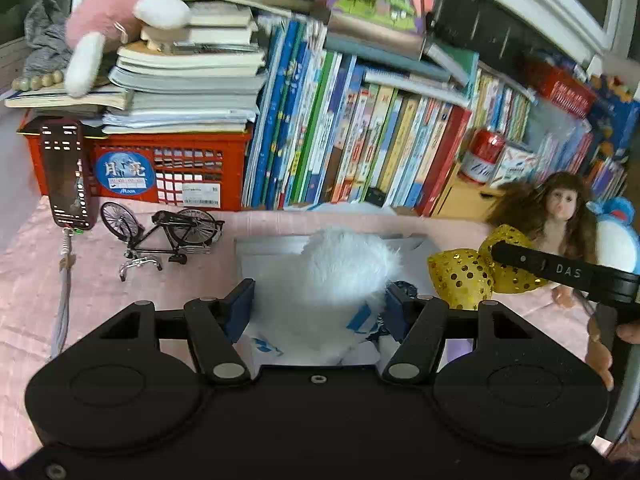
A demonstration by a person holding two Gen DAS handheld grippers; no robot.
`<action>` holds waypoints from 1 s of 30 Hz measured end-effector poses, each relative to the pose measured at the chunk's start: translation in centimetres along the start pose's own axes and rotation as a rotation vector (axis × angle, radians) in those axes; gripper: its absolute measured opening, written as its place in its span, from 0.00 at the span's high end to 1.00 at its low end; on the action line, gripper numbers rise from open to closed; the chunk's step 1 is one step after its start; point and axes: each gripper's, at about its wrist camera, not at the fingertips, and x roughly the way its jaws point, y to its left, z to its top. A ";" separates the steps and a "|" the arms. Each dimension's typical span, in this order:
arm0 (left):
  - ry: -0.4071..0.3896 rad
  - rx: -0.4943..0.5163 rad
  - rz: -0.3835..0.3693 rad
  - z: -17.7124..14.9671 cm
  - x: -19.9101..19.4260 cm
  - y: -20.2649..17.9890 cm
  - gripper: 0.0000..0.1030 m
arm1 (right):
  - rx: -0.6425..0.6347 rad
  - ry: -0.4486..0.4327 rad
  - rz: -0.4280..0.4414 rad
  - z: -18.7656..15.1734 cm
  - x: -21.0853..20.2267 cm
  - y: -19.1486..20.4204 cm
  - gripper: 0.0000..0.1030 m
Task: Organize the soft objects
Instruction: 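Carry the gold pouch with the right tool while the left tool carries the fluffy toy to the tray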
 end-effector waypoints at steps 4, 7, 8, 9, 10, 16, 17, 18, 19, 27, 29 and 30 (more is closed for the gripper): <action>0.050 -0.002 0.016 0.2 2.7 -0.3 0.39 | -0.004 0.042 -0.009 0.1 1.7 0.3 0.67; 0.081 -0.006 0.018 0.1 4.6 -0.6 0.39 | -0.006 0.071 -0.010 -0.2 2.9 0.4 0.67; 0.091 -0.006 0.024 0.0 5.2 -0.6 0.39 | -0.008 0.079 -0.013 -0.2 3.2 0.5 0.66; 0.100 -0.007 0.030 0.0 5.8 -0.7 0.39 | -0.010 0.089 -0.017 -0.3 3.6 0.5 0.66; 0.109 -0.008 0.035 -0.1 6.3 -0.8 0.39 | -0.008 0.098 -0.019 -0.4 3.9 0.5 0.66; 0.151 -0.011 0.052 -0.4 8.6 -1.0 0.39 | -0.002 0.144 -0.030 -1.0 5.6 0.3 0.66; 0.158 -0.012 0.052 -0.5 8.9 -1.0 0.39 | -0.004 0.149 -0.032 -1.1 5.8 0.3 0.66; 0.167 -0.011 0.051 -0.6 9.2 -1.0 0.39 | -0.006 0.155 -0.032 -1.2 5.9 0.3 0.66; 0.174 -0.011 0.051 -0.7 9.5 -1.0 0.39 | -0.008 0.160 -0.033 -1.3 6.1 0.3 0.66; 0.222 -0.016 0.057 -1.1 11.2 -0.9 0.39 | -0.016 0.184 -0.034 -2.0 6.9 0.1 0.66; 0.226 -0.012 0.060 -1.2 11.4 -0.9 0.39 | -0.020 0.189 -0.033 -2.2 7.2 0.1 0.66; 0.229 -0.009 0.060 -1.3 11.5 -0.9 0.39 | -0.021 0.192 -0.033 -2.3 7.3 0.1 0.66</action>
